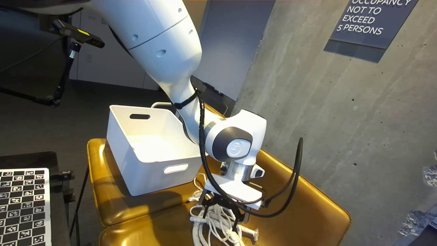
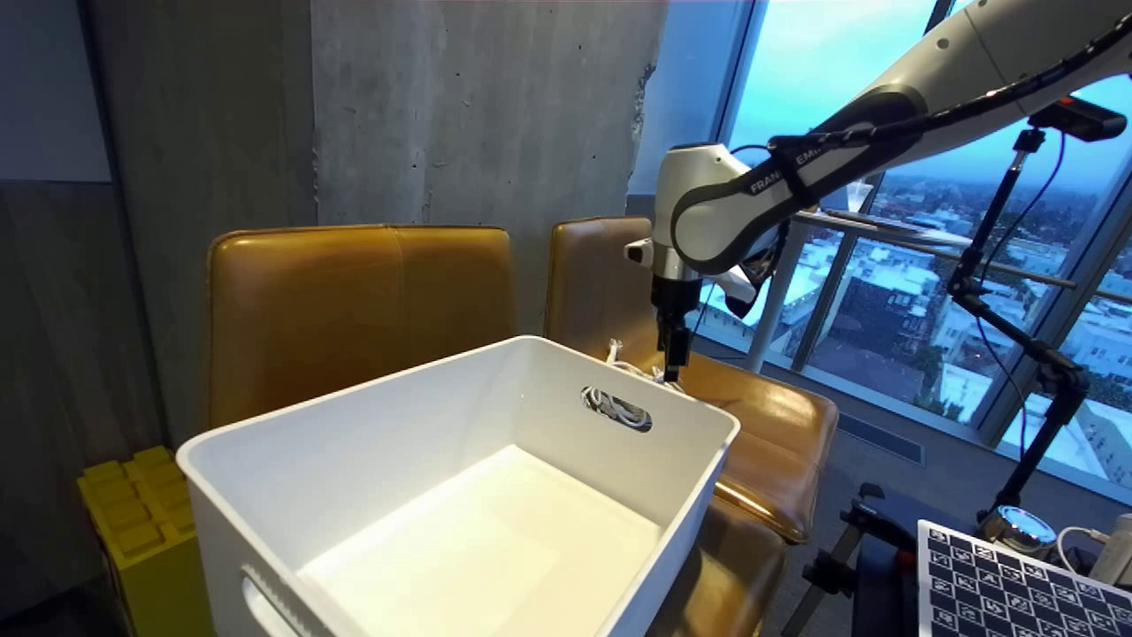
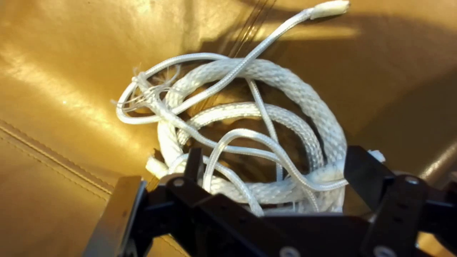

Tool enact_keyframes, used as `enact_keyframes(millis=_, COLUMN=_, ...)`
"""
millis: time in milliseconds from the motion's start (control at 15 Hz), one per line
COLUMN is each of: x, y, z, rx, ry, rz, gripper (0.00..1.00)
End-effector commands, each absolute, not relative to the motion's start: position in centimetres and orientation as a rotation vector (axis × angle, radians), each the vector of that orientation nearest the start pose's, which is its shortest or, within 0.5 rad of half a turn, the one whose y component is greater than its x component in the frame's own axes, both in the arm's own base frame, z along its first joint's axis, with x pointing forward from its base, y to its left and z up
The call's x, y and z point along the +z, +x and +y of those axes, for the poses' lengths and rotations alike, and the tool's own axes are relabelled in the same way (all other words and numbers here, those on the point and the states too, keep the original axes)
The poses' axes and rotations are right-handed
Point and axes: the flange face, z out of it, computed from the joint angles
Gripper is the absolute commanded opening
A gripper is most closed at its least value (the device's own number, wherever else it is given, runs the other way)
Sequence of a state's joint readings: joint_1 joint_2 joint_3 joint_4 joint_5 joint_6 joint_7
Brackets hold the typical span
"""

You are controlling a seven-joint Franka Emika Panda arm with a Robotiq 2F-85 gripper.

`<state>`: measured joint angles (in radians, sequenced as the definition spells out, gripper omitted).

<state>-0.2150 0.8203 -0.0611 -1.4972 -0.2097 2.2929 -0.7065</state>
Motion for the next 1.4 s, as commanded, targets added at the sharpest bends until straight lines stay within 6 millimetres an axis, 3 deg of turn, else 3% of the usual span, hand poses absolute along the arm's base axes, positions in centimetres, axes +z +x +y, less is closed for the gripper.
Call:
enact_keyframes(millis=0, x=18.0, y=69.7, z=-19.4, rx=0.211, ry=-3.126, rz=-1.067, gripper=1.0)
enact_keyframes(millis=467, x=14.6, y=69.7, z=-18.5, rx=0.265, ry=-3.099, rz=-1.134, gripper=1.0)
enact_keyframes(millis=533, x=14.2, y=69.8, z=-18.2, rx=0.272, ry=-3.097, rz=-1.136, gripper=0.91)
enact_keyframes(millis=600, x=13.9, y=69.8, z=-17.9, rx=0.279, ry=-3.094, rz=-1.139, gripper=0.74)
enact_keyframes(millis=800, x=13.2, y=70.0, z=-17.4, rx=0.287, ry=-3.091, rz=-1.143, gripper=0.49)
enact_keyframes(millis=1067, x=13.3, y=70.2, z=-16.7, rx=0.283, ry=-3.094, rz=-1.166, gripper=0.2)
enact_keyframes(millis=1200, x=14.2, y=70.3, z=-15.9, rx=0.269, ry=-3.093, rz=-1.195, gripper=0.05)
enact_keyframes(millis=1333, x=15.4, y=70.6, z=-15.2, rx=0.249, ry=-3.095, rz=-1.245, gripper=0.0)
